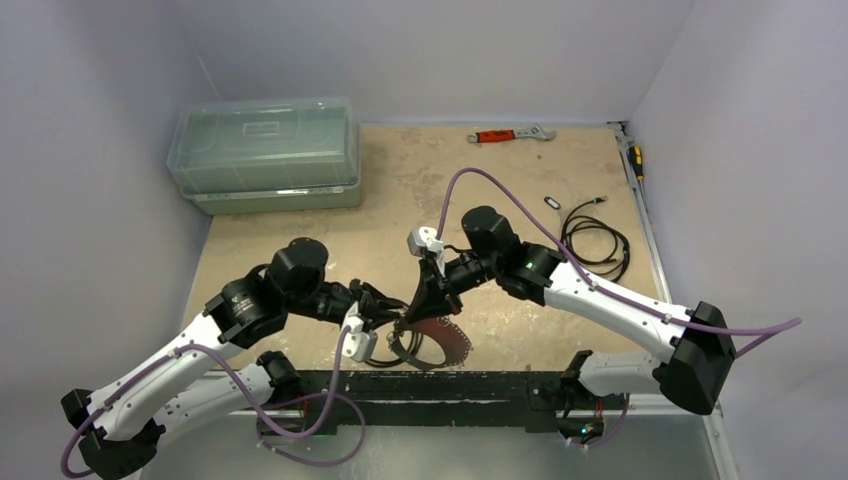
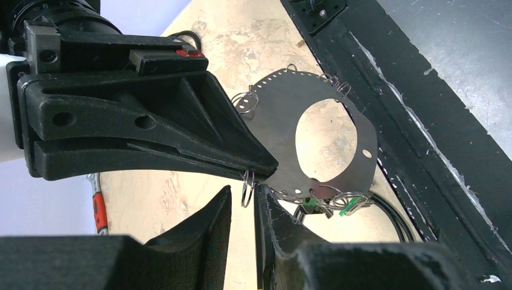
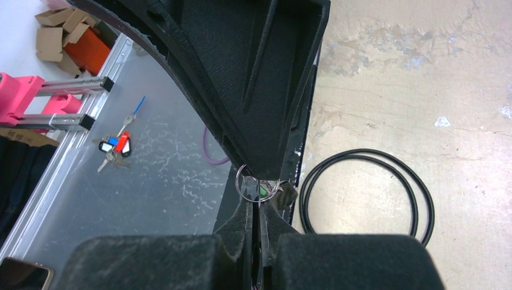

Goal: Put the keys on the keyring

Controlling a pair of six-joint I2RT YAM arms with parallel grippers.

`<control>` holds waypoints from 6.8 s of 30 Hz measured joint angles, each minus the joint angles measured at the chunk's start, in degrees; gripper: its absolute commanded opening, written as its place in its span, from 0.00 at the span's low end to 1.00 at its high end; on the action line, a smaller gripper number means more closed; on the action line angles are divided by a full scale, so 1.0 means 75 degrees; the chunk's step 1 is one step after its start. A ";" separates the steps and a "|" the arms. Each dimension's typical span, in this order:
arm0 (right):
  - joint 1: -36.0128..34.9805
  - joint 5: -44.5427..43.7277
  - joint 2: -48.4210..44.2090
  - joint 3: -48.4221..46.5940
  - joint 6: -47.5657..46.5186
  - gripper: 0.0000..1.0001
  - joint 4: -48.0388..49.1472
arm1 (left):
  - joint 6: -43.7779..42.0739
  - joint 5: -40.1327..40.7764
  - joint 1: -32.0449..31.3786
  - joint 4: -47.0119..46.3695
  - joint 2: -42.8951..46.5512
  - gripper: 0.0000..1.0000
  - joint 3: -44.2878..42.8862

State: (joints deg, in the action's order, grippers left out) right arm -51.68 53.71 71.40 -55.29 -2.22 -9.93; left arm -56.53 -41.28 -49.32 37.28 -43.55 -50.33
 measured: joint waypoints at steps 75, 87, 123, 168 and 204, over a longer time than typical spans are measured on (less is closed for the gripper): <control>-0.0166 -0.2122 -0.2981 0.1982 0.0289 0.44 0.3034 | 0.6336 0.0286 -0.0195 -0.6368 0.1265 0.00 0.2687; -0.0166 -0.2605 -0.3716 0.2675 0.0367 0.39 0.3707 | 0.7012 0.0638 -0.0192 -0.7414 0.1323 0.00 0.2970; -0.0169 -0.2398 -0.3127 0.2658 0.0385 0.00 0.3943 | 0.7399 0.0801 -0.0192 -0.8309 0.1037 0.00 0.3182; -0.0542 -0.3497 -0.2107 0.1775 -0.0516 0.00 0.1763 | 0.4010 0.1754 -0.0192 -0.0854 -0.1172 0.31 -0.0667; -0.0659 -0.3806 -0.3165 0.2189 -0.0382 0.30 0.2873 | 0.5144 0.1393 -0.0207 -0.4328 0.0938 0.00 0.1655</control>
State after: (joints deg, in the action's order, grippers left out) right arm -56.62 25.17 47.66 -38.87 -5.08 11.62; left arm -17.96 -30.83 -50.87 4.82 -36.51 -37.91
